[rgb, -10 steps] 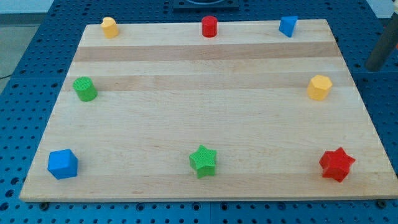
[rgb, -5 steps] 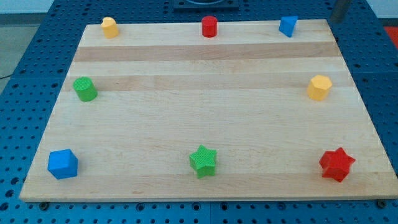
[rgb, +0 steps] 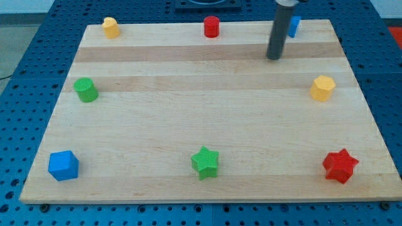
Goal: Push the blue triangle right a bit
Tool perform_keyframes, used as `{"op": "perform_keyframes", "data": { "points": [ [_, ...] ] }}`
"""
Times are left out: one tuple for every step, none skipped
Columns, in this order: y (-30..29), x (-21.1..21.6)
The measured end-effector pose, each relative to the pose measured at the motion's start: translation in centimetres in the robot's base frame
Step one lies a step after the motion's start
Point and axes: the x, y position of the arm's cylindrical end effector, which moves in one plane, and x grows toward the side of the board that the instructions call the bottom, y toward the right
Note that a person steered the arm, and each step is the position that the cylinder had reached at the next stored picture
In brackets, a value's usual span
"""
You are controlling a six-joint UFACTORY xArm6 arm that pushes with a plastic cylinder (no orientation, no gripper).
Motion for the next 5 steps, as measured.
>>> {"op": "perform_keyframes", "data": {
  "points": [
    [-0.9,-6.0],
    [1.5,-7.2],
    [3.0,-7.1],
    [4.9,-7.3],
    [6.3,-7.9]
  ]
}}
